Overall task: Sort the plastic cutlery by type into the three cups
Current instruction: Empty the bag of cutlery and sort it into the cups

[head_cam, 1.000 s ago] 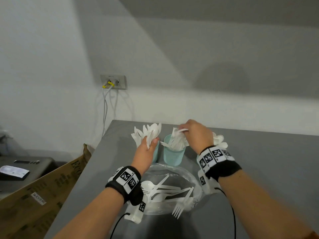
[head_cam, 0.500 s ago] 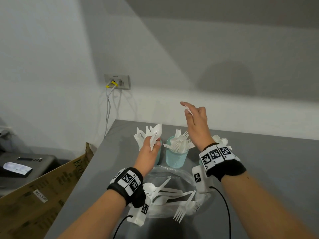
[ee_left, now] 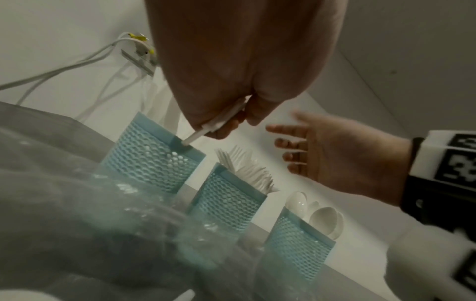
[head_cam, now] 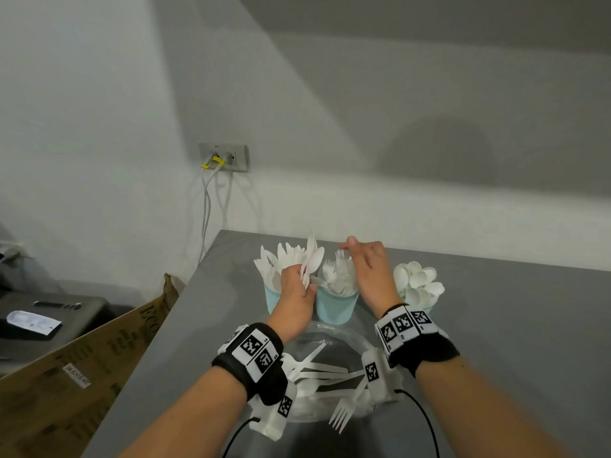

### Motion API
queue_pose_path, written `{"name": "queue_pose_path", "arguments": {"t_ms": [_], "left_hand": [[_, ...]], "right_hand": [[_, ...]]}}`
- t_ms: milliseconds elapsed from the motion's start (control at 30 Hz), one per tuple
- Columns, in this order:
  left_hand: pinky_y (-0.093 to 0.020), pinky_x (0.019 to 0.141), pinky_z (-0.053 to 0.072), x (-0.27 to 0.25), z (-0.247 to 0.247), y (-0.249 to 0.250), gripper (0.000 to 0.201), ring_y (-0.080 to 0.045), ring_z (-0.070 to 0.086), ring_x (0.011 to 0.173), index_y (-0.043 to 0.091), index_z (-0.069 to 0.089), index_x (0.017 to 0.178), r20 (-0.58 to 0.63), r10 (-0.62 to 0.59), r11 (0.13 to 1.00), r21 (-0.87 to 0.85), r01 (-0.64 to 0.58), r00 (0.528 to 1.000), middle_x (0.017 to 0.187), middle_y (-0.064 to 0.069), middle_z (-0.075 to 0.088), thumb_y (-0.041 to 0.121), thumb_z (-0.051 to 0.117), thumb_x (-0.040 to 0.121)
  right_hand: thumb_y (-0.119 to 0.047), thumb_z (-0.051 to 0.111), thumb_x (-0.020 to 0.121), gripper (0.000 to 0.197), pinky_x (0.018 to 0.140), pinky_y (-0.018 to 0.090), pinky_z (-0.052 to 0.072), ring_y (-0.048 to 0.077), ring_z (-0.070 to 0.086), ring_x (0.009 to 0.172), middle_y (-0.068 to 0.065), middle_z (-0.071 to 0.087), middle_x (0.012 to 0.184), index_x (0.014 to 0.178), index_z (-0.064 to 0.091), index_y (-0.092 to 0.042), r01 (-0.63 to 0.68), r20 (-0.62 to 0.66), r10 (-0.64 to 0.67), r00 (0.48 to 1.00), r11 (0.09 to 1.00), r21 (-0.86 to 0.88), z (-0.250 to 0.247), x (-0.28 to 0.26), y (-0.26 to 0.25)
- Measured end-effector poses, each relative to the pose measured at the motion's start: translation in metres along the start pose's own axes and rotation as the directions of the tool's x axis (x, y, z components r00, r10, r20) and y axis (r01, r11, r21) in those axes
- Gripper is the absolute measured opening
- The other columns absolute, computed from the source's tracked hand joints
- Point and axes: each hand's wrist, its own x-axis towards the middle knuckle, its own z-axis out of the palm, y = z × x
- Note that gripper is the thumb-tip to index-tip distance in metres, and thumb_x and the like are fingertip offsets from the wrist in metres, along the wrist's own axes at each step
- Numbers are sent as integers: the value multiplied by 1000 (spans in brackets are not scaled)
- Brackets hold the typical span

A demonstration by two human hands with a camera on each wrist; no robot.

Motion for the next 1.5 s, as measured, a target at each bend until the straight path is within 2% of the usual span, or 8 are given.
{"name": "queue_pose_path", "arguments": {"t_ms": [167,333,433,633,833,1167,1400,1500], "left_hand": [[-18,78,41,3,24,37,16,-5,54,88,17,46,95,124,156,981,-132,-140,980,95,-3,53,2,40,98],[-21,98,41,5,60,56,32,-11,53,112,7,44,130,268,183,982,-13,-187,946,117,2,54,8,41,98],[-31,82,45,9,81,55,14,-19,54,86,10,52,102,347,124,976,128,-178,930,93,-2,56,21,45,99],[-38,103,37,18,123,39,52,-27,40,120,8,50,128,422,210,620,640,-454,882,127,-10,46,43,54,90],[-36,97,42,27,138,39,43,-24,41,117,8,52,122,417,213,527,713,-463,884,125,-9,47,40,48,94],[-33,99,39,33,139,38,39,-25,42,116,4,50,121,402,246,565,680,-467,882,123,-12,48,34,45,97],[-31,98,37,36,141,33,37,-24,42,115,6,55,118,386,256,614,643,-458,886,122,-10,49,34,50,95],[-31,97,38,37,142,30,35,-23,43,114,8,58,115,366,255,647,623,-439,895,120,-8,51,35,54,93]], "right_hand": [[-45,52,91,38,92,26,39,15,53,103,5,50,110,112,61,-15,72,253,-63,965,997,-29,-3,-22,-1],[-37,52,94,33,81,10,48,3,63,93,6,65,102,109,63,-10,-19,16,16,1000,985,169,-31,-15,7],[-31,47,98,31,54,7,41,7,55,65,2,58,73,94,61,-4,-89,-58,98,993,986,143,-58,-7,18],[-25,47,98,27,38,10,36,2,49,36,4,50,56,80,52,-5,-252,-189,269,945,961,111,-98,3,54],[-19,57,93,20,39,6,38,-3,52,35,3,56,58,86,61,-1,-289,-313,300,901,954,83,-112,4,64],[-25,72,80,25,64,24,39,19,54,75,5,62,83,96,65,-7,-308,-130,279,951,872,-381,-102,0,59],[-23,74,79,33,64,19,42,12,56,75,-4,56,85,106,57,-17,-258,-223,239,945,964,-61,-108,2,56],[-17,61,90,14,75,22,44,14,55,83,3,59,96,102,63,-12,-180,-217,143,966,971,-158,-109,3,66]]}}
